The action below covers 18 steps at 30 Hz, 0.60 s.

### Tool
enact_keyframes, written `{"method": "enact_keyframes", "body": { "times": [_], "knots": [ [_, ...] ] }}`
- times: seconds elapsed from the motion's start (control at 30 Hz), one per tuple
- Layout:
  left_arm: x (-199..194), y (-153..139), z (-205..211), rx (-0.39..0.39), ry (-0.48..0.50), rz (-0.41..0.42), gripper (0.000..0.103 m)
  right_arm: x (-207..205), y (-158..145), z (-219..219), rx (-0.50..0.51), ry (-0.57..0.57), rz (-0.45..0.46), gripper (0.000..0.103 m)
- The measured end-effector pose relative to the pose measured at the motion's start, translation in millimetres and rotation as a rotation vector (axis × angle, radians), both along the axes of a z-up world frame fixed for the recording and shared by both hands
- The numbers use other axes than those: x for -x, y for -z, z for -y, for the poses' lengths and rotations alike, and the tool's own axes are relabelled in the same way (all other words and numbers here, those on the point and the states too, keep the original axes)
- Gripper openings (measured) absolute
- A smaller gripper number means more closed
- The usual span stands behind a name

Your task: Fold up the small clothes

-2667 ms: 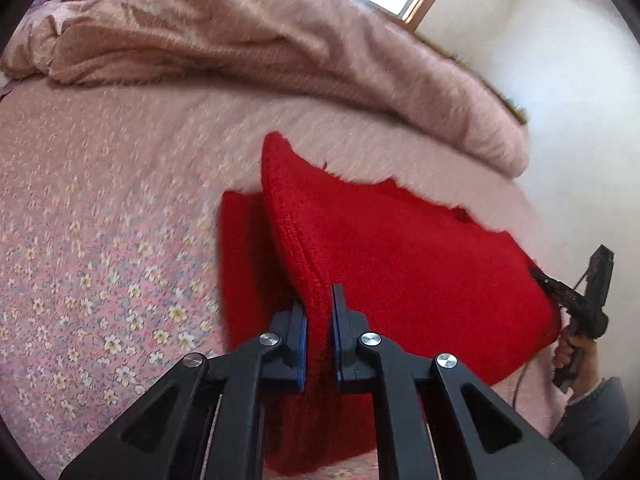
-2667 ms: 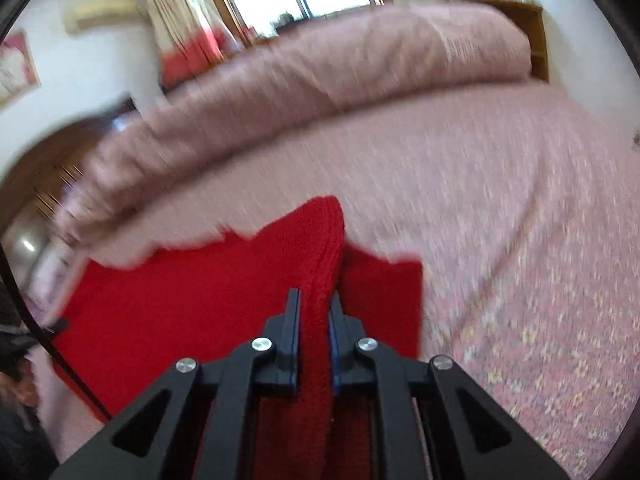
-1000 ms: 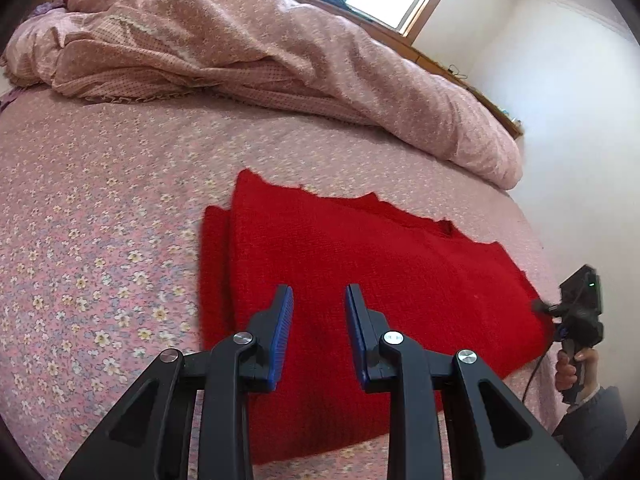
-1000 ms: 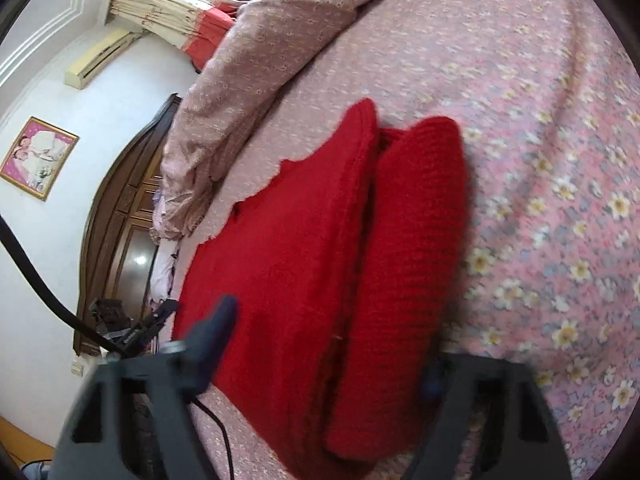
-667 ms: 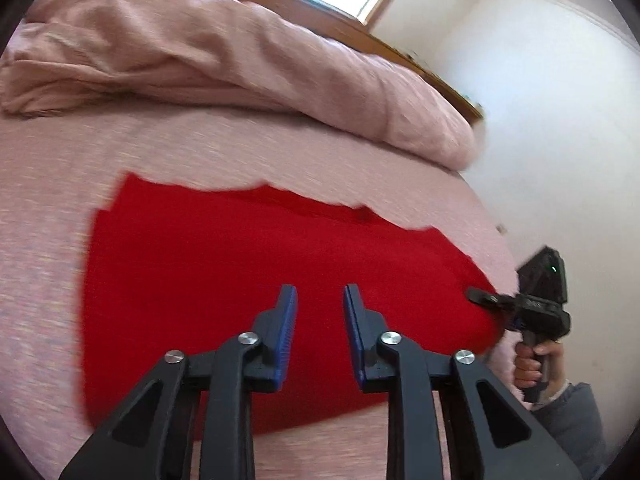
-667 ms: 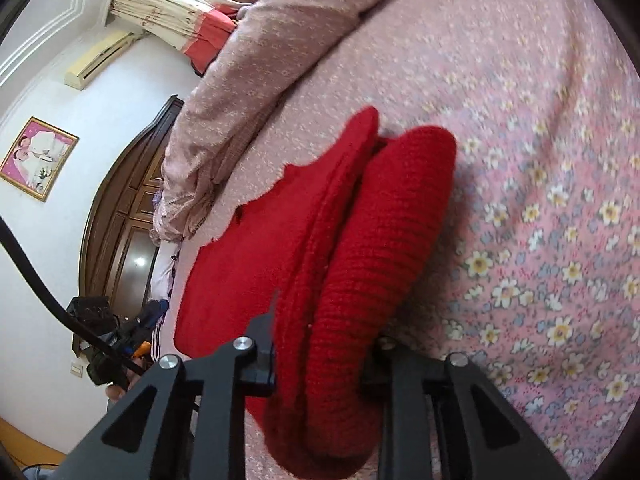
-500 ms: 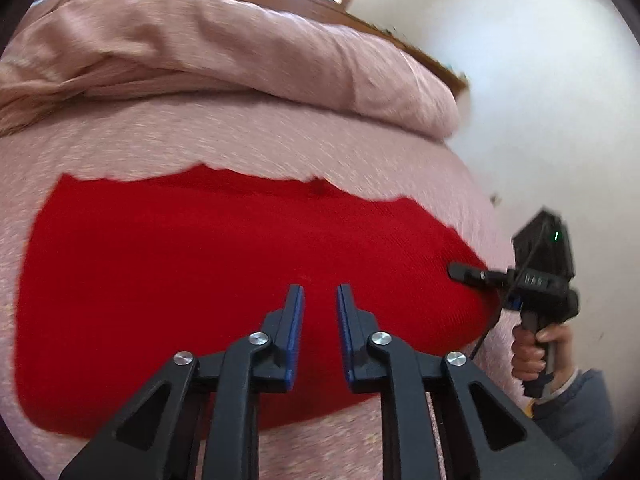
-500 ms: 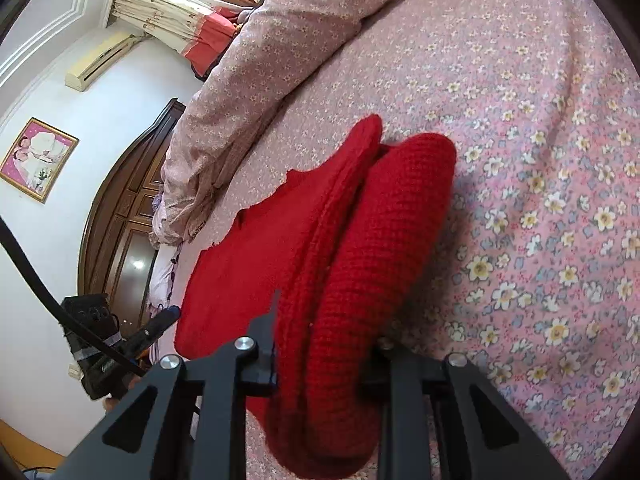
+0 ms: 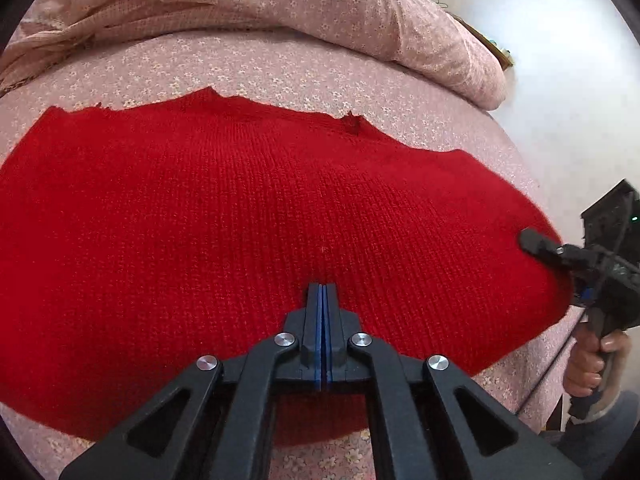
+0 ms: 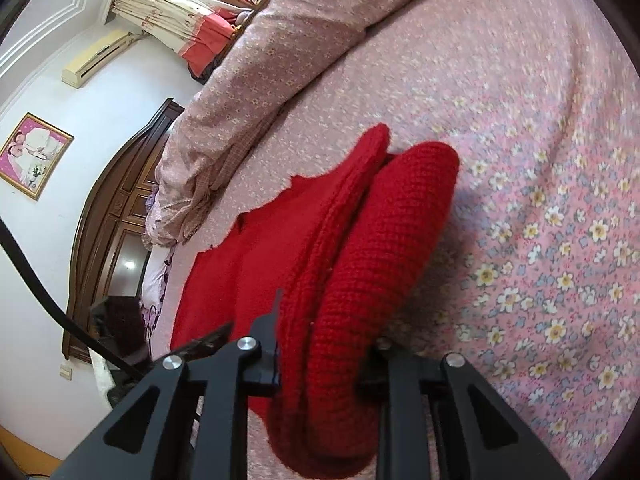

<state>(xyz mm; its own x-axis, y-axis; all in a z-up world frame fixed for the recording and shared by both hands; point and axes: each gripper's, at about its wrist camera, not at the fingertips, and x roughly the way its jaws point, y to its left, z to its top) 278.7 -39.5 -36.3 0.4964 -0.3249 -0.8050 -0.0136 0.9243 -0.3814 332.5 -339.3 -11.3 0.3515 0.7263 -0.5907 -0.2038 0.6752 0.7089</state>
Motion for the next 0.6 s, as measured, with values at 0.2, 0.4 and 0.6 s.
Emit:
{"method": "enact_keyframes", "body": {
  "times": [0.2, 0.4, 0.6],
  "knots": [
    [10.7, 5.0, 0.3, 0.062, -0.002, -0.018, 0.0, 0.9, -50.8, -35.6, 0.158, -0.04, 0.034, 0.021],
    [23.5, -16.4, -24.7, 0.202, 0.04, 0.024, 0.0, 11.9, -112.2, -111.4, 0.423, -0.119, 0.096, 0.021],
    [72.6, -67.4, -125.7, 0.175, -0.012, 0.198, 0.0, 22.8, -150.5, -213.2, 0.624, -0.179, 0.11, 0.021]
  ]
}}
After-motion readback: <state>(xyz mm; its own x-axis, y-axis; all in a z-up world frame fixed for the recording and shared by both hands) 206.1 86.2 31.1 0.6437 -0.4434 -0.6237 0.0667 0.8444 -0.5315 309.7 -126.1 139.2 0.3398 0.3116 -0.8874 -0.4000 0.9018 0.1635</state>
